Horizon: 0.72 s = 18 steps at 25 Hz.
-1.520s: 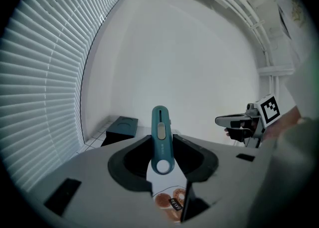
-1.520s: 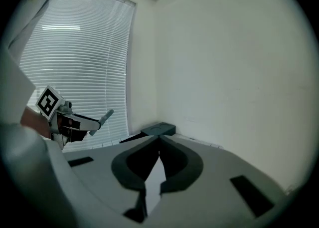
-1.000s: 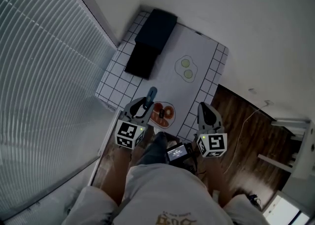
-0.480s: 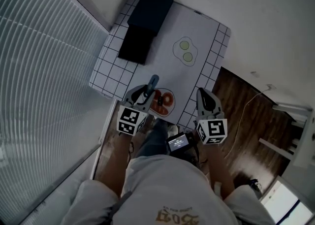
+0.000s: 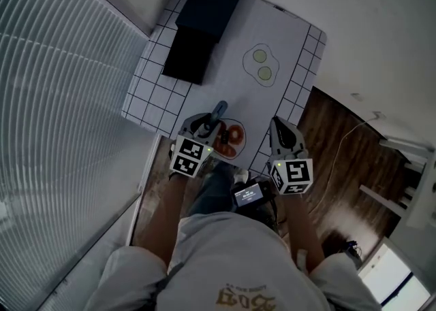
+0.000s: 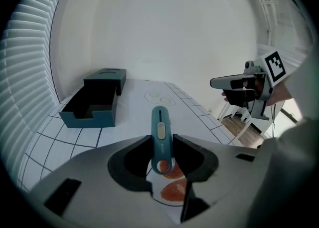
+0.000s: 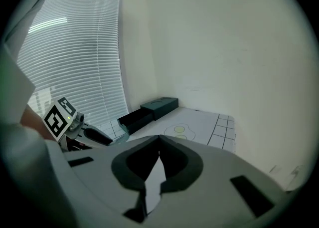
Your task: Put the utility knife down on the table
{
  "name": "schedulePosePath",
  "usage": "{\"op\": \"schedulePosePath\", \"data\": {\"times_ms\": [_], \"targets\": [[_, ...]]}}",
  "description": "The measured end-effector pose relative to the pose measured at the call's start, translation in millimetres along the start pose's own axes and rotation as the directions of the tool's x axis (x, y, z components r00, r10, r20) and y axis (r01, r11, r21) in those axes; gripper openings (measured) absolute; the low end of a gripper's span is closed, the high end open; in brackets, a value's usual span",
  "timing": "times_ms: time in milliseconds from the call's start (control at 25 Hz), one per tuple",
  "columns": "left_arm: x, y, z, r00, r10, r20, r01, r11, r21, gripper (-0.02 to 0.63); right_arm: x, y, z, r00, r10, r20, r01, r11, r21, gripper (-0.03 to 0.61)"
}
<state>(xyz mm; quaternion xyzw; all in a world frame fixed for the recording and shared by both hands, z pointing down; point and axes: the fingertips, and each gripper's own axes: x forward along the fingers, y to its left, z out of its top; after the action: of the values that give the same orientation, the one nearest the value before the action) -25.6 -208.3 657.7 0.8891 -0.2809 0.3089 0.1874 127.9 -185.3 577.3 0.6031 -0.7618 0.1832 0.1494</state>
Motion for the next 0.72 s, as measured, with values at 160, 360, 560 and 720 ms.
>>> {"op": "schedulePosePath", "data": {"times_ms": [160,360,560,720], "targets": [[7,1,-9,0.999,-0.023,-0.043,0.023,1.0,0.001,0.14,8,6,-7,1.0,0.009,-0.016,-0.009,1.0,0.019,0.008],[15,4,-20,0.996,-0.032,-0.081,0.033,0.999,0.018,0.14,17,7,-22,0.999,0.005,-0.044,-0.004,0.999,0.033,0.008],[19,4,-24,0.994,-0.048,-0.103,0.048,0.999,0.003,0.141,23,6,-48,0.995,-0.008,-0.104,0.015,0.998,0.069,0.008],[27,0,-33,0.989,-0.063,-0.137,0.069,0.997,0.038,0.141,24,6,-59,0.992,-0.015,-0.128,0.026,0.996,0.086,0.008]]}}
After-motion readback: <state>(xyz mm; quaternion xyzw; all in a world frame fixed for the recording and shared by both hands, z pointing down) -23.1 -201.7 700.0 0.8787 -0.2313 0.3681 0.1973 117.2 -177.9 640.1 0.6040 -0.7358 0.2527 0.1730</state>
